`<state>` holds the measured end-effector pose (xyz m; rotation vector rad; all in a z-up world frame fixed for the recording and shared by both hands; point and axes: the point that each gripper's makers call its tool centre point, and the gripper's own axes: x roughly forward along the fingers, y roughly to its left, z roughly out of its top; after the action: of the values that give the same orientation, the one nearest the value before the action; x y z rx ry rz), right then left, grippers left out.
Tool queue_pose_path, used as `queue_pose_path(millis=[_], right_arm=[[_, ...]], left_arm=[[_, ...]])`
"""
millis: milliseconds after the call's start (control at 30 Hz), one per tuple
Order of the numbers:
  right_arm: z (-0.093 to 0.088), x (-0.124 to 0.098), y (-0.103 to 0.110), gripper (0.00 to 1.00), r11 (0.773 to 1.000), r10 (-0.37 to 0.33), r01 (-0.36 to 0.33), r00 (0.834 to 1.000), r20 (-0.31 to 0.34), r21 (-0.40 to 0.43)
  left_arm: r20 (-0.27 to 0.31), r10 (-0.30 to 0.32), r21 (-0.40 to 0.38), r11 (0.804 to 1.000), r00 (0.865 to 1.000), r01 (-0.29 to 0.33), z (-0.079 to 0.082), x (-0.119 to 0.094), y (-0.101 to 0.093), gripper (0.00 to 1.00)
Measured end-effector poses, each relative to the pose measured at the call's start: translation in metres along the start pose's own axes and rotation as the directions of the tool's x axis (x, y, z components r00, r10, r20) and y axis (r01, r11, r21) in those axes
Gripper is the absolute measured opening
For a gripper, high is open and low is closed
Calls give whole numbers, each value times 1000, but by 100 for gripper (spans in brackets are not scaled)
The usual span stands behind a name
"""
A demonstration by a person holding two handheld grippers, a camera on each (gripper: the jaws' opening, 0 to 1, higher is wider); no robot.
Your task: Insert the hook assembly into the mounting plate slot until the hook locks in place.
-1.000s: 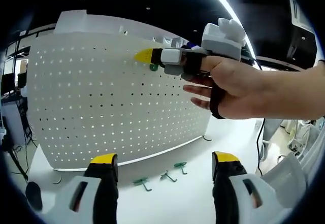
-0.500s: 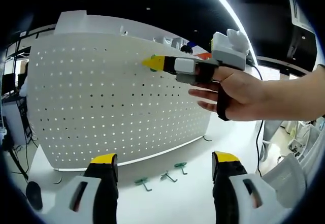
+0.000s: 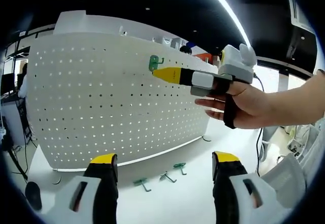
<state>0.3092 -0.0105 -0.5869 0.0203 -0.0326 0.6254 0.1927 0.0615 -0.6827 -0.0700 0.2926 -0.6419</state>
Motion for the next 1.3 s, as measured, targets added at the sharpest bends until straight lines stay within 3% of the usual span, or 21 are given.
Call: queue_pose_path(millis=[467,1000,1300], right_arm=[[-19,-38,-5,61,999,36,-36,999,-22,-6],[-67,-99,-12,63,1000,23,-22,993,-119,13],[-82,-124,-15,64,1000,14,-11,989,-149,25]], left_arm=[[-10,-8,3,1000,1000,8,-4,2,-1,80],[-26,-6,18,1000,1000,7,-10,-4,4,81],[-36,-19,16,1000,999,20,-16,-4,3,81]])
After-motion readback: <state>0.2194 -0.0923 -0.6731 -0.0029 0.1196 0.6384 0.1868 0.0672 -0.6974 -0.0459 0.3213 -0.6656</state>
